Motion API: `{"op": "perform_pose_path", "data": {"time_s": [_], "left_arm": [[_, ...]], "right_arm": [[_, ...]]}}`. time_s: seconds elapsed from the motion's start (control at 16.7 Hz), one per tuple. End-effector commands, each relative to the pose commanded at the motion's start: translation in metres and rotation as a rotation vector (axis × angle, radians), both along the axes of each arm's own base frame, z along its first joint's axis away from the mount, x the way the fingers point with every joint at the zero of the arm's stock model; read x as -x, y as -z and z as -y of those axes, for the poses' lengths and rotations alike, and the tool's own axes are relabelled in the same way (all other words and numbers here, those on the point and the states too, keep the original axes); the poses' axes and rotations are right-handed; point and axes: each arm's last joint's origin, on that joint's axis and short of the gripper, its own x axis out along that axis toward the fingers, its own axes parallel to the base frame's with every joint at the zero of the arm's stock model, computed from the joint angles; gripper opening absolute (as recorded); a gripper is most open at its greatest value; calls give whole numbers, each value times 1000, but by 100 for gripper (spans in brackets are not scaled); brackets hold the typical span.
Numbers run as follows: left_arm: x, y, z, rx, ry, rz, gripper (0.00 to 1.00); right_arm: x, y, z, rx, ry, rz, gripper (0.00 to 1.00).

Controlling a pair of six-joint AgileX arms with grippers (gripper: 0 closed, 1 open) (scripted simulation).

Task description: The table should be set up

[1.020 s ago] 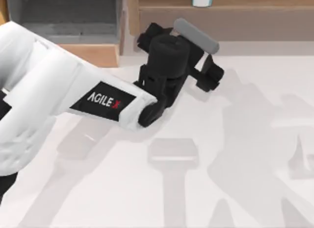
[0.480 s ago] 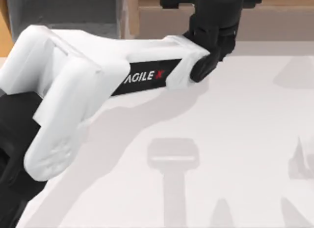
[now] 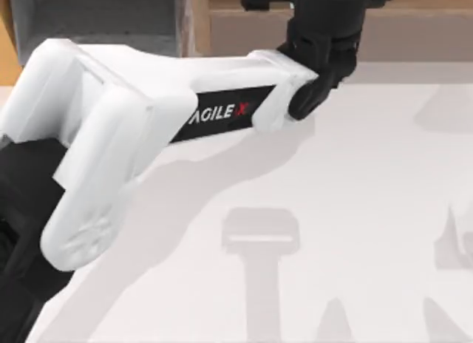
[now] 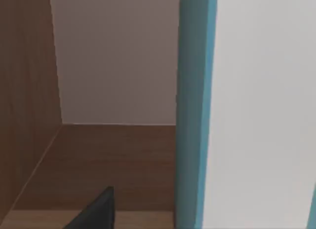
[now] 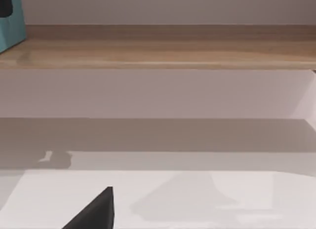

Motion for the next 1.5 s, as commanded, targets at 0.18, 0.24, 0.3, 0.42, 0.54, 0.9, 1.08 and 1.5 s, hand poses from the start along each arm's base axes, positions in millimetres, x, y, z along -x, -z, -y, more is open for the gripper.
{"op": "perform_pose_path", "data": {"time_s": [0.18, 0.24, 0.3, 0.42, 0.54, 0.9, 1.08, 1.5], "left_arm": [[-11, 1, 1, 0, -1, -2, 100], [-15, 1, 1, 0, -1, -1, 100], [-17, 1, 0, 0, -1, -1, 100], [-18, 1, 0, 0, -1, -1, 100], [-18, 1, 0, 0, -1, -1, 100], [-18, 1, 0, 0, -1, -1, 55], [-18, 1, 0, 0, -1, -1, 32], [-18, 1, 0, 0, -1, -1, 0]], "right_arm": [[0, 0, 0, 0, 0, 0, 100], [0, 0, 0, 0, 0, 0, 100], [0, 0, 0, 0, 0, 0, 100], [0, 0, 0, 0, 0, 0, 100], [0, 0, 0, 0, 0, 0, 100], [0, 0, 0, 0, 0, 0, 100], [0, 0, 0, 0, 0, 0, 100], [0, 0, 0, 0, 0, 0, 100]]}}
